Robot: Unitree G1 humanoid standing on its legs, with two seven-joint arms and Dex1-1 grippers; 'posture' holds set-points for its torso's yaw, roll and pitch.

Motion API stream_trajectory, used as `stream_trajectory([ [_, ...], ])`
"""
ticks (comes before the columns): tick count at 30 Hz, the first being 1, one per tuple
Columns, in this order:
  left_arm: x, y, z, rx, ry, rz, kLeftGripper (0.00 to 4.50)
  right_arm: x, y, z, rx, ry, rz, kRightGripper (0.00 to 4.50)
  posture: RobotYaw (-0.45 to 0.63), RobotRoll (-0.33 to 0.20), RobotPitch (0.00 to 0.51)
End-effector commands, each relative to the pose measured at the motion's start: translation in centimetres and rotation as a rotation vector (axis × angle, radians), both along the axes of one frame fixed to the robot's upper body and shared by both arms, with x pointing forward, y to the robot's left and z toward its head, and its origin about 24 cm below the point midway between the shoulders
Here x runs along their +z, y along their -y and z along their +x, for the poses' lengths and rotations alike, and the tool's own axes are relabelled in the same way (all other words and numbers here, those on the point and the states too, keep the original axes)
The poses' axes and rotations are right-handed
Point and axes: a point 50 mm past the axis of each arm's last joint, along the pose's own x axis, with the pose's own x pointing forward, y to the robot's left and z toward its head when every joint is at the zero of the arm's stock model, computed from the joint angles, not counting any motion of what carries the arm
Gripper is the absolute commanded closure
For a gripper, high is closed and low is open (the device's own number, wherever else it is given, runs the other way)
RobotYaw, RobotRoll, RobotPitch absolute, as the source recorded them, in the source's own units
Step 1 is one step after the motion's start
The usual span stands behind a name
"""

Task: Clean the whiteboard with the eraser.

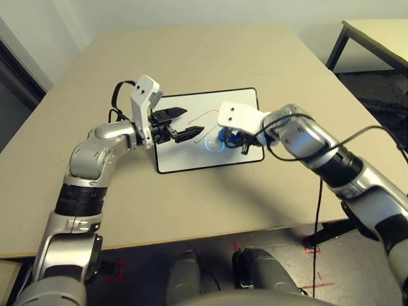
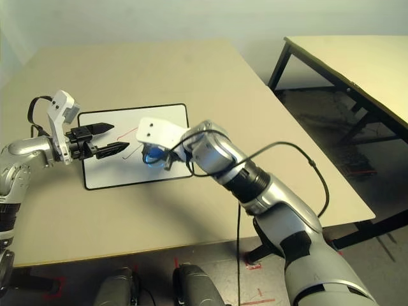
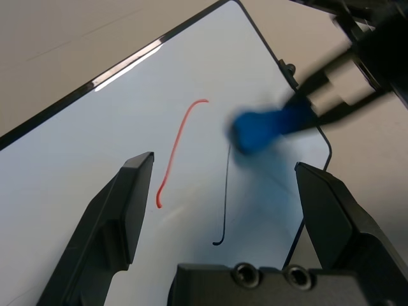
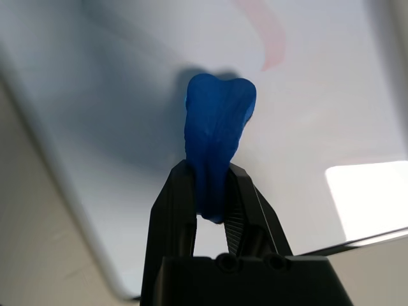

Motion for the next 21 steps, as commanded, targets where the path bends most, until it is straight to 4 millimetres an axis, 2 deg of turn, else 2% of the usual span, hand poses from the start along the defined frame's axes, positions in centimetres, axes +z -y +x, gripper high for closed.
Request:
stream_trajectory([
  [1,-0.3,0.0,-0.1,0.003,-0.010,-0.002,0.00,0.7,0.2,1.2,-0.031,0.040,0.009,3.91,0.00,0.000,0.068],
  [5,-0.5,-0.1,-0.3,0.010,-0.013,-0.004,0.00,0.0,-0.1,0.2,0.017,-0.004,-0.021,3.91,0.00,0.000,0.070],
  [9,-0.6,-0.3,-0.4,0.019,-0.013,-0.006,0.00,-1.5,0.3,-1.7,0.074,-0.067,-0.071,3.91,0.01,0.000,0.071],
  [14,-0.6,-0.3,-0.5,0.022,-0.014,-0.007,0.00,-1.9,0.5,-2.0,0.081,-0.077,-0.096,3.91,0.01,0.000,0.072],
  [17,-0.6,-0.3,-0.5,0.026,-0.014,-0.007,0.00,-0.9,0.5,-0.2,0.034,-0.019,-0.086,3.91,0.01,0.000,0.072],
  [21,-0.6,-0.3,-0.4,0.027,-0.014,-0.009,0.00,1.4,0.2,2.6,-0.036,0.081,-0.036,3.91,0.01,0.000,0.070],
])
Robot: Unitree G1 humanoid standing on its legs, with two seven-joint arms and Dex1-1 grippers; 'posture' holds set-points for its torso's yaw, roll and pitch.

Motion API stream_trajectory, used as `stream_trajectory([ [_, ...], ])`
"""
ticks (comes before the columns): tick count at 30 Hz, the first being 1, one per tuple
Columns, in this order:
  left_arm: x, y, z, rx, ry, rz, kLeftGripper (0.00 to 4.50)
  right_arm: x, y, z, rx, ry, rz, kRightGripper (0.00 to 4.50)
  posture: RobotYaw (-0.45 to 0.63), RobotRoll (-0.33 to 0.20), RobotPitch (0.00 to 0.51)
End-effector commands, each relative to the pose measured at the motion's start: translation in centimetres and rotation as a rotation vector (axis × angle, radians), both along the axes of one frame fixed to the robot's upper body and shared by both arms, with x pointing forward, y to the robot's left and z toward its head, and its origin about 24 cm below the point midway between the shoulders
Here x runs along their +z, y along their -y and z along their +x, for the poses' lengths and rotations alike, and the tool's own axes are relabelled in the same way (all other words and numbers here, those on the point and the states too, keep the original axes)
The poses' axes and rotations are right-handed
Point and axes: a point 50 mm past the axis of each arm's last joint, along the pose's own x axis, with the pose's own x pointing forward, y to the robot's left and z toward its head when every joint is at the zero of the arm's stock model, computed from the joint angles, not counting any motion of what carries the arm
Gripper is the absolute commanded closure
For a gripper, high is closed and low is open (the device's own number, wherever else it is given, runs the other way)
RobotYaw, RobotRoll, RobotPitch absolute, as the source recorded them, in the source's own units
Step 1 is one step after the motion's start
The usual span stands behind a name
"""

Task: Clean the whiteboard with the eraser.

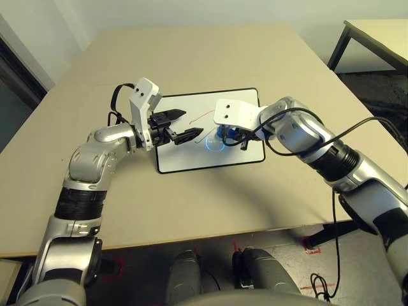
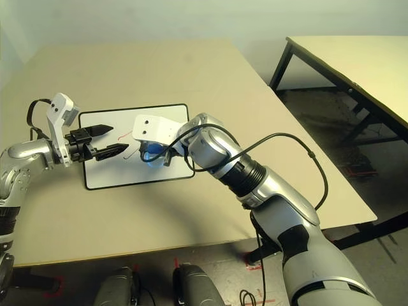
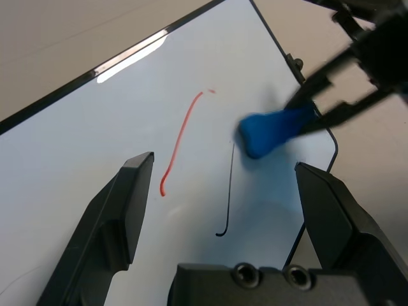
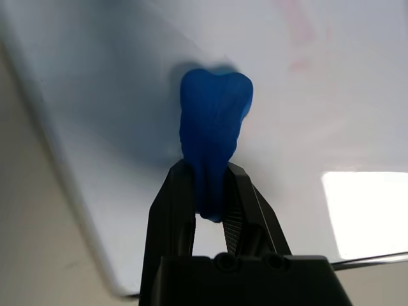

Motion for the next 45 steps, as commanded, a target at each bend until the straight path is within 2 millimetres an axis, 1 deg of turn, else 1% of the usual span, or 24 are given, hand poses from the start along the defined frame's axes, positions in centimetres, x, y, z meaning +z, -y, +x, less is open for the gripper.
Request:
stream_trajectory([
  [1,-0.2,-0.1,-0.1,0.005,-0.009,-0.005,0.00,1.7,0.8,2.3,-0.084,0.093,0.028,3.91,0.01,0.000,0.070],
  [3,-0.2,-0.1,-0.1,0.006,-0.008,-0.006,0.00,1.7,0.6,2.5,-0.082,0.095,0.028,3.91,0.01,0.000,0.069],
  [7,-0.2,-0.1,-0.2,0.009,-0.007,-0.007,0.00,0.3,0.5,1.3,-0.036,0.040,-0.004,3.91,0.01,0.000,0.069],
  [9,-0.2,-0.1,-0.2,0.011,-0.006,-0.006,0.00,-1.0,0.9,-0.3,0.007,-0.013,-0.043,3.91,0.01,0.000,0.069],
  [11,-0.1,-0.2,-0.2,0.011,-0.006,-0.006,0.00,-1.9,1.2,-1.7,0.041,-0.053,-0.070,3.91,0.01,0.000,0.068],
  [14,-0.1,-0.1,-0.1,0.010,-0.005,-0.005,0.00,-2.3,1.4,-2.9,0.065,-0.079,-0.091,3.91,0.00,0.000,0.066],
  [16,-0.1,-0.1,0.0,0.008,-0.004,-0.006,0.00,-2.2,1.4,-2.8,0.058,-0.078,-0.092,3.91,0.00,0.000,0.064],
  [24,0.0,0.1,0.1,0.001,-0.001,-0.007,0.00,0.2,1.4,1.4,-0.073,0.049,-0.023,3.91,0.01,0.000,0.059],
  [28,0.0,0.0,0.0,0.001,-0.002,-0.007,0.00,0.5,1.4,2.2,-0.085,0.069,-0.014,3.92,0.01,0.000,0.059],
  [31,-0.1,-0.1,-0.1,0.004,-0.003,-0.005,0.00,-0.1,1.1,1.6,-0.059,0.042,-0.023,3.92,0.02,0.000,0.059],
  [36,0.0,-0.2,-0.1,0.006,-0.002,-0.002,0.00,-2.1,1.0,-0.8,0.017,-0.034,-0.075,3.92,0.02,0.000,0.060],
  [38,0.0,-0.2,-0.1,0.006,-0.002,-0.002,0.00,-2.5,1.1,-1.6,0.039,-0.053,-0.088,3.92,0.02,0.000,0.061],
  [42,-0.1,-0.1,-0.1,0.004,-0.004,-0.004,0.00,-2.4,0.9,-2.2,0.054,-0.062,-0.093,3.92,0.01,0.000,0.062],
  [44,-0.1,-0.1,-0.1,0.003,-0.005,-0.004,0.00,-2.1,0.8,-2.0,0.050,-0.053,-0.089,3.92,0.01,0.000,0.061],
  [45,-0.1,-0.1,0.0,0.003,-0.005,-0.004,0.00,-1.6,0.6,-1.5,0.042,-0.035,-0.082,3.92,0.01,0.000,0.061],
])
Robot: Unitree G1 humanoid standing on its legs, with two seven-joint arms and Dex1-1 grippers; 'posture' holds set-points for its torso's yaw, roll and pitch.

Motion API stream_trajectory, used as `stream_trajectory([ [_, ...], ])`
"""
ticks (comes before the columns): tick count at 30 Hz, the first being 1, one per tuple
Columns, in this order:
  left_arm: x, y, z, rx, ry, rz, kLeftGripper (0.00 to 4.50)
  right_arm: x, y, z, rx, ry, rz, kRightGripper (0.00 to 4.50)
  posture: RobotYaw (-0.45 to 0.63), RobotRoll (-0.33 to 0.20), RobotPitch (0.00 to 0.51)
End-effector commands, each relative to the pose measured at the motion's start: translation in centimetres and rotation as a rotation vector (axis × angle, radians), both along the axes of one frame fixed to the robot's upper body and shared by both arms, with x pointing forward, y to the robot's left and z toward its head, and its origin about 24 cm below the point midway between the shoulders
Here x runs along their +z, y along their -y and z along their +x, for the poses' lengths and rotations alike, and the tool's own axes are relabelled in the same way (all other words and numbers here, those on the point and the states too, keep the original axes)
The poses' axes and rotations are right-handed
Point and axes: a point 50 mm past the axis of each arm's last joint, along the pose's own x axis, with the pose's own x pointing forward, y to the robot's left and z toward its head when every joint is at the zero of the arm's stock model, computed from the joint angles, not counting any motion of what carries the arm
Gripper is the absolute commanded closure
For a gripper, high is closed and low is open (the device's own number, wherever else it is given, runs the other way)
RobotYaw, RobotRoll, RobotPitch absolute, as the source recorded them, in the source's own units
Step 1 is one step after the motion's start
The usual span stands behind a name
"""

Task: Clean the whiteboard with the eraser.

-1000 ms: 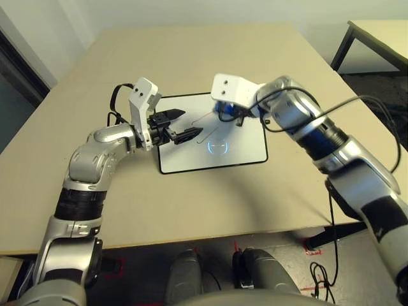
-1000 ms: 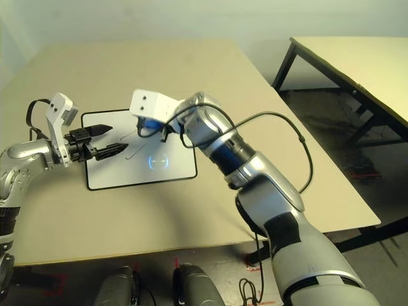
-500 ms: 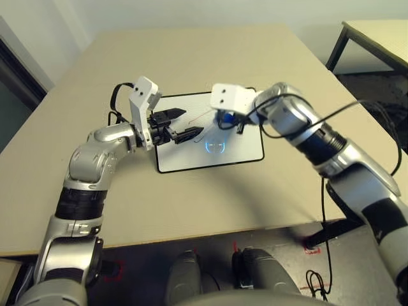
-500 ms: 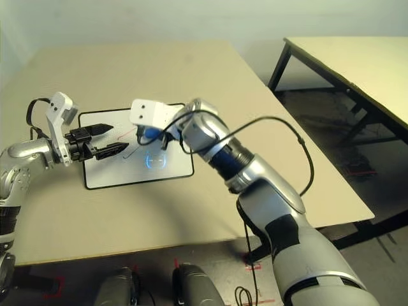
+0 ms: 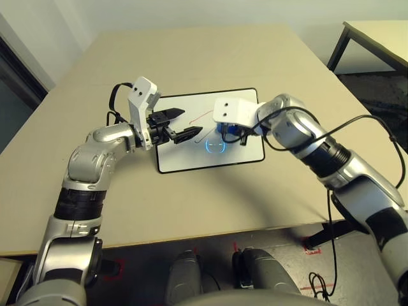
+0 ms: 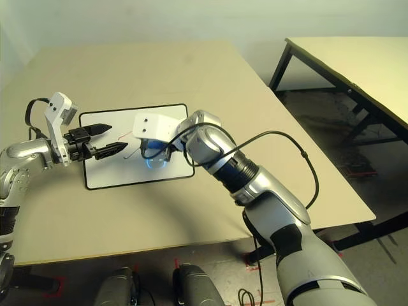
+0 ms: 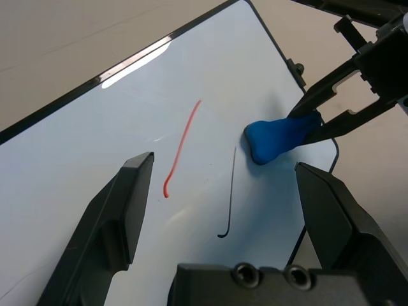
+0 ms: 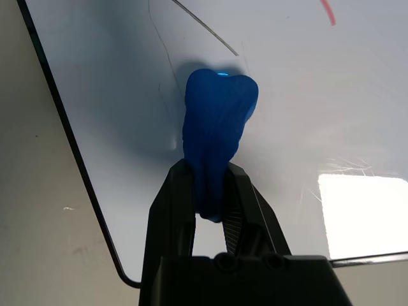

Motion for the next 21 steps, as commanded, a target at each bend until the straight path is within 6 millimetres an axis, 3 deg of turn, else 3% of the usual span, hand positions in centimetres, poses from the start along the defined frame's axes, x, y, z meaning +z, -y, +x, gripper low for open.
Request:
stream_trajectory([
  [1,-0.2,0.0,0.0,-0.007,-0.011,0.000,0.00,0.5,-0.4,0.8,-0.015,0.025,-0.012,3.92,0.01,0.000,0.061],
  [7,-0.2,-0.1,0.0,0.000,-0.009,0.001,0.00,3.0,-1.1,3.5,-0.061,0.121,0.030,3.92,0.01,0.000,0.061],
  [10,-0.3,-0.2,-0.1,0.004,-0.010,-0.001,0.00,3.1,-1.2,3.9,-0.062,0.128,0.034,3.92,0.01,0.000,0.062],
  [17,-0.4,-0.3,-0.2,0.012,-0.009,-0.003,0.00,0.8,-0.3,1.3,0.023,0.033,-0.037,3.92,0.02,0.000,0.063],
  [21,-0.4,-0.4,-0.1,0.015,-0.007,-0.003,0.00,0.4,-0.2,-0.1,0.055,0.006,-0.052,3.92,0.01,0.000,0.062],
])
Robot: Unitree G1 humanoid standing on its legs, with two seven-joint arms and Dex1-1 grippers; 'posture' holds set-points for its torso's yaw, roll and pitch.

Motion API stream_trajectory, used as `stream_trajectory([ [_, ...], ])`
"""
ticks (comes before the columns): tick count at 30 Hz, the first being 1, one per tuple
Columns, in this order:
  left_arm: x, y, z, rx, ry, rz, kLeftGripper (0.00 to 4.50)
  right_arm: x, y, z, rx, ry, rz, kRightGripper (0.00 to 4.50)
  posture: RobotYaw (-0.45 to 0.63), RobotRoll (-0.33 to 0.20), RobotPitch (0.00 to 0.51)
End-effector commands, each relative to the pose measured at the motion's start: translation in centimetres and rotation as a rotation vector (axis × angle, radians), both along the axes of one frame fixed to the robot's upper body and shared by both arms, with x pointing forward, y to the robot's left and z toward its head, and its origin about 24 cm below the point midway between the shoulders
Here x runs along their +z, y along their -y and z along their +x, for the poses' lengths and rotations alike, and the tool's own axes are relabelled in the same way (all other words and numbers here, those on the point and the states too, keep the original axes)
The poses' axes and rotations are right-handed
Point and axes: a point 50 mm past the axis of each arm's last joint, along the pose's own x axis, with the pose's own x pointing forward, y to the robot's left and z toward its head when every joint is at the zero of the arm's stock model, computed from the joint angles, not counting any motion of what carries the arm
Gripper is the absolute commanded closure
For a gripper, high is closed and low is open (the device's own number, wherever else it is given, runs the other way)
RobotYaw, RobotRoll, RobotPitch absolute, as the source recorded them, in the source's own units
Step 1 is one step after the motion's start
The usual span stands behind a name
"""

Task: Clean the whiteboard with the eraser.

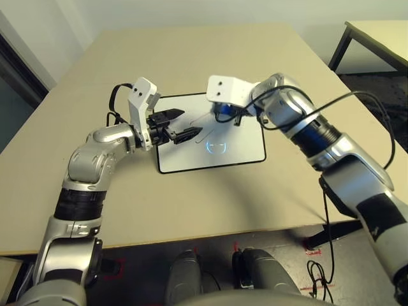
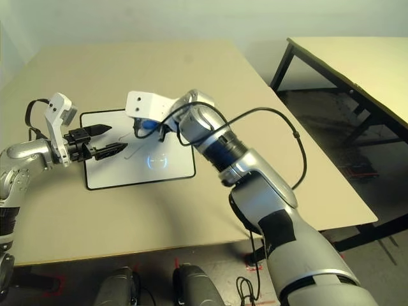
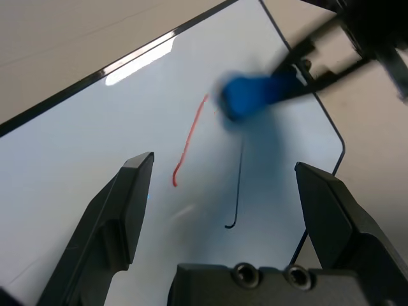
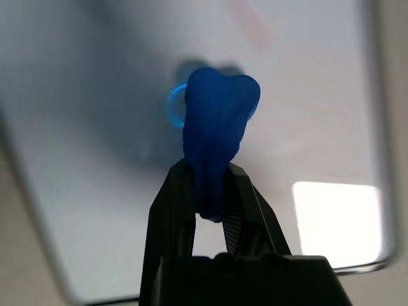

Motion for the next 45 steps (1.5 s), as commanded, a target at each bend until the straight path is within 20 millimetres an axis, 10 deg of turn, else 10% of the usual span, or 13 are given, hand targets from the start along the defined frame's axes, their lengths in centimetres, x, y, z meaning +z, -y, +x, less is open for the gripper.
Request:
stream_trajectory([
  [1,-0.2,-0.1,0.0,0.002,-0.002,0.001,0.00,-0.2,-0.4,-0.8,0.019,-0.018,-0.026,3.92,0.01,0.000,0.062],
  [14,-0.3,-0.2,0.0,0.003,-0.003,0.003,0.00,2.7,-1.9,3.1,-0.053,0.115,0.043,3.92,0.02,0.000,0.064],
  [26,-0.3,-1.0,-0.2,0.028,-0.005,0.007,0.00,0.4,-2.1,-1.8,0.079,-0.016,-0.043,3.92,0.02,0.000,0.069],
  [37,-0.3,-1.8,-0.6,0.052,-0.012,0.027,0.00,3.7,-3.7,2.2,-0.033,0.121,0.025,3.92,0.04,0.000,0.068],
  [45,0.0,-2.5,-0.8,0.078,-0.010,0.036,0.00,0.4,-1.5,-0.6,0.042,0.003,-0.059,3.93,0.04,0.000,0.065],
])
